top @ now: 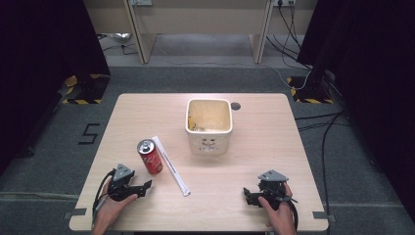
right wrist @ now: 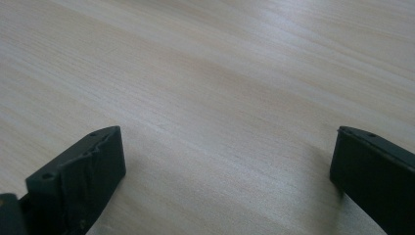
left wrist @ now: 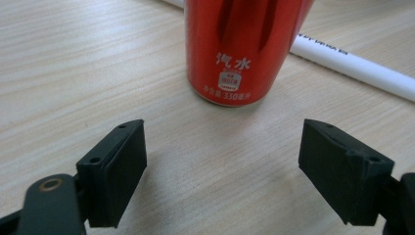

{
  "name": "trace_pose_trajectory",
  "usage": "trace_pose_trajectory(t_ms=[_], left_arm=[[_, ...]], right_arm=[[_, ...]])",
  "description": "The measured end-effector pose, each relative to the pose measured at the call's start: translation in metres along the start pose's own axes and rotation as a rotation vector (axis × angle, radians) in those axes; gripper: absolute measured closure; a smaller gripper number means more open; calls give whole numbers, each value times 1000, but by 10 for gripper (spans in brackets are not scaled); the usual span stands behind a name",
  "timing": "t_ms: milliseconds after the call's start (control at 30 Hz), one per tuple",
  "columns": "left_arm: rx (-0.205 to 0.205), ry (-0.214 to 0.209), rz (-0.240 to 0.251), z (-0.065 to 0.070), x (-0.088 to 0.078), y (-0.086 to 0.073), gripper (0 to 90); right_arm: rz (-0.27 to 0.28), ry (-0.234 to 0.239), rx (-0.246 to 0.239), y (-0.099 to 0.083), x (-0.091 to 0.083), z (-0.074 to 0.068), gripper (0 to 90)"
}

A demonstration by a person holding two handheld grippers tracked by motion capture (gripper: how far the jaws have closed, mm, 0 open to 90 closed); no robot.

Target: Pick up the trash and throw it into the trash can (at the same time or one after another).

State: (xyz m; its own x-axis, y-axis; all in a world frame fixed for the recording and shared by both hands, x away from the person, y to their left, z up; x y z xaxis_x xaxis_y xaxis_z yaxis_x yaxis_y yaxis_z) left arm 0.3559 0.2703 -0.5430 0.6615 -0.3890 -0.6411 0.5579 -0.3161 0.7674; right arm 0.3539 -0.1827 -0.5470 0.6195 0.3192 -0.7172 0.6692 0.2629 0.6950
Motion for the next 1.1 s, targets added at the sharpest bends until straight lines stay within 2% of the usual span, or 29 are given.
trace_pose_trajectory(t_ms=[167, 767, 1100], left_arm=[[-6, -21, 24, 1, -3, 7, 174], [-6, -22, 65, -1, -6, 26, 168], [15, -27, 82, 4, -9, 37, 168]], right_arm=[[0, -1, -3, 0, 0, 0, 3], [0, 0, -1, 0, 0, 0, 3], [0, 0, -1, 0, 0, 0, 3]])
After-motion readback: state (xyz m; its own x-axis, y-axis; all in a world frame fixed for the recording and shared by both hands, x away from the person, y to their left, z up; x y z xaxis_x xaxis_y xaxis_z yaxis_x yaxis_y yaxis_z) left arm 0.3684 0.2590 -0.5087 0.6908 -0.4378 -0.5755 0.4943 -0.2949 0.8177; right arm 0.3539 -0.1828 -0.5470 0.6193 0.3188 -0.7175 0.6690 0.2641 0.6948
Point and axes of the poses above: each handheld gripper's, and its own axes: x roughly forward along the jaws, y roughly out of its top, z roughly to its right, the point moved 4 cm from there along x, roughly forward along the jaws, and after that the axes turned 5 degrees about x, right-handed, at the moved point
